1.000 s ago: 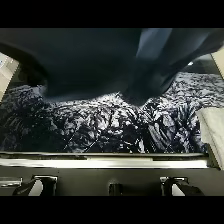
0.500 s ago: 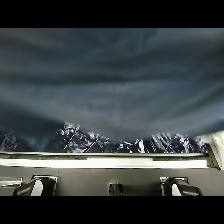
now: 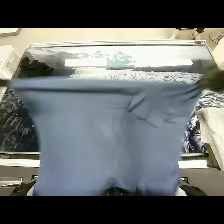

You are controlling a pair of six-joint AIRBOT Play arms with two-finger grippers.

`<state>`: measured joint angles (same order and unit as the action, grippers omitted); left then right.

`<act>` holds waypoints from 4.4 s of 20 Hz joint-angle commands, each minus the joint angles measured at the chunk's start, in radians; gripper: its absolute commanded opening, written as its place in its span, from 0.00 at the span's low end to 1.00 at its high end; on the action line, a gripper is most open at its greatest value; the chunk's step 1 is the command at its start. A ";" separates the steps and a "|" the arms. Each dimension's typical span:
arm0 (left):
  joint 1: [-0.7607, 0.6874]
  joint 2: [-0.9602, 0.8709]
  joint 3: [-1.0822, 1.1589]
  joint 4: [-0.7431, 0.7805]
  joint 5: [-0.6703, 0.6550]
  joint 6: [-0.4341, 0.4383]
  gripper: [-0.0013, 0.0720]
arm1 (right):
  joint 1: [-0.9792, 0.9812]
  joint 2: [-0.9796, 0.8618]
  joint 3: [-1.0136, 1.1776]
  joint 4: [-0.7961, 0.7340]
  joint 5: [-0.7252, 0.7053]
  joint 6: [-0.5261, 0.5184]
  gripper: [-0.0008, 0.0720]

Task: Fold the clothes and pants, and hang the long-sleeved shirts on hangers.

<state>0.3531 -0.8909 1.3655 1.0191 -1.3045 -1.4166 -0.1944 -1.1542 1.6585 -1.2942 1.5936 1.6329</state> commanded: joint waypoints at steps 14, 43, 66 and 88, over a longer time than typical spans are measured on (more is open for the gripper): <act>-0.157 -0.718 0.035 0.002 0.435 -0.024 0.04 | 0.125 -0.560 -0.185 0.185 -1.001 0.031 0.05; -0.143 -0.771 -0.105 0.158 -0.269 0.029 0.05 | 0.048 -0.534 -0.241 0.049 -0.023 0.010 0.06; 0.063 -0.377 -0.805 0.126 -0.111 0.224 0.62 | 0.047 -0.410 -0.392 -0.174 0.106 0.003 0.82; 0.053 -0.357 -0.830 0.038 -0.083 0.250 0.05 | -0.187 -0.242 -0.939 0.063 -0.087 -0.155 0.78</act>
<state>0.4061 -1.2629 0.5362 1.0599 -1.3651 -1.1767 -0.3309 -1.4025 0.8066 -1.3071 1.5501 1.5200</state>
